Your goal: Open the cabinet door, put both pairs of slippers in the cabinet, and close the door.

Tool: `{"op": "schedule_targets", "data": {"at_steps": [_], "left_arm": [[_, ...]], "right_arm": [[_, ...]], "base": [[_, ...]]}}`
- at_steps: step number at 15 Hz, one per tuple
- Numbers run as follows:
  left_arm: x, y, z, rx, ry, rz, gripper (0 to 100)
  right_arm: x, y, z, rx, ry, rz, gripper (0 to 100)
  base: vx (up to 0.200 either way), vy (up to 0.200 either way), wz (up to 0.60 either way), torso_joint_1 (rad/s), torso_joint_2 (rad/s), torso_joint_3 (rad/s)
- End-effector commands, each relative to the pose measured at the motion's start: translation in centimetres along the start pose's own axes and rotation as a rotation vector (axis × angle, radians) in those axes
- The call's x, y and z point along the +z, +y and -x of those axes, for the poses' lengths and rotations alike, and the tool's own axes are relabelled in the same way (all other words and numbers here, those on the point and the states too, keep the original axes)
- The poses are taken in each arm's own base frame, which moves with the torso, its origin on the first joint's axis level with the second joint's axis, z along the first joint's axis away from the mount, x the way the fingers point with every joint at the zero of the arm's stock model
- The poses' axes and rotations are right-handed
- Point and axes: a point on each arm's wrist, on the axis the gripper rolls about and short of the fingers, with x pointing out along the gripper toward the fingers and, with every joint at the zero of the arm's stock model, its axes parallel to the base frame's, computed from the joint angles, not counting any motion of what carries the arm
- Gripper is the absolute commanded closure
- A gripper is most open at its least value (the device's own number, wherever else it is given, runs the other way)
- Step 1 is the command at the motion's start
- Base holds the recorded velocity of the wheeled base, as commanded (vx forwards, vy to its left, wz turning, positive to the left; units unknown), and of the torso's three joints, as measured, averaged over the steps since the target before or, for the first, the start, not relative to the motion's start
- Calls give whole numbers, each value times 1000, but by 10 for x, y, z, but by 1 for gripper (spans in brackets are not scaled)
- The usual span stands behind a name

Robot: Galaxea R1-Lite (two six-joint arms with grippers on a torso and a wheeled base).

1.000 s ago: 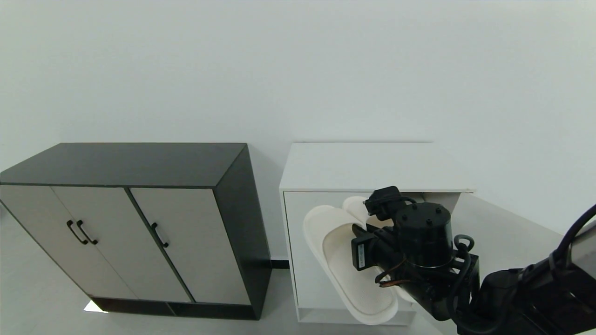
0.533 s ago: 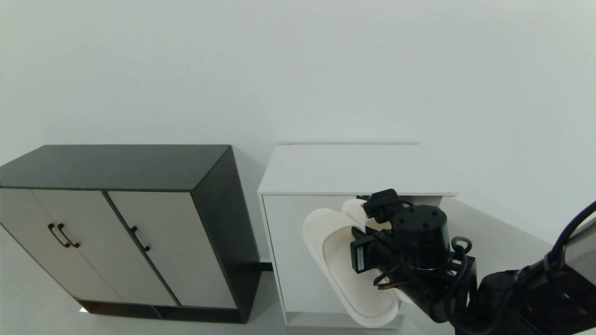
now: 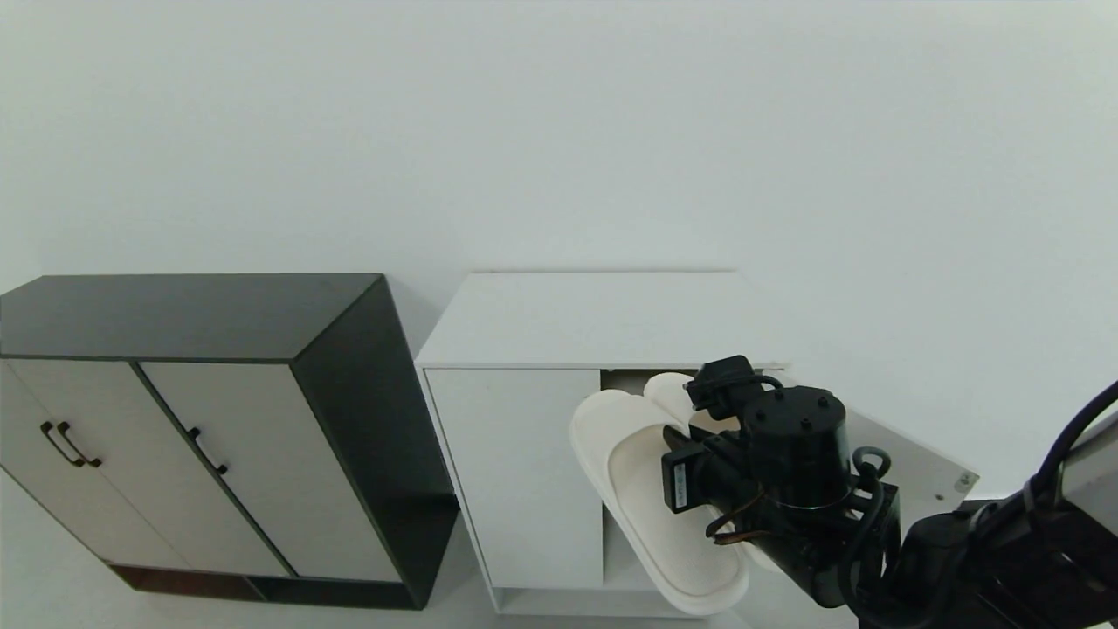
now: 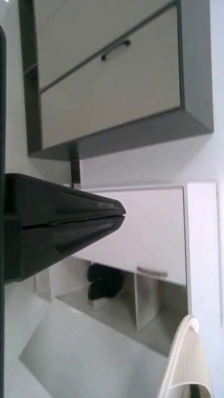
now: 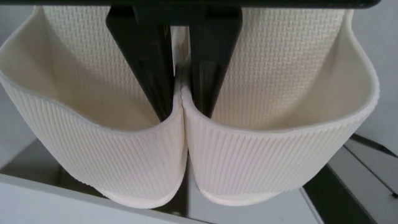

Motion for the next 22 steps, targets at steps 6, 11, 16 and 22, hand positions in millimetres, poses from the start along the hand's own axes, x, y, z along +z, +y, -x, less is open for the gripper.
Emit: {"op": "schedule_targets", "data": {"at_steps": [6,11,16,22], "left_arm": [[0,0,0,0,0,2,100],[0,0,0,1,0,2,100],[0,0,0,0,0,2,100],[0,0,0,0,0,2,100]], "right_arm": [[0,2,6,15,-18,-6,100],[-4,-5,7,-6,-1,-3,100],[-5,-5,8,-2,5,2,100],[-7,-3,10,6,9,3,100]], "base": [[0,0,0,0,0,0],[0,0,0,0,0,0],[0,0,0,0,0,0],[0,0,0,0,0,0]]}}
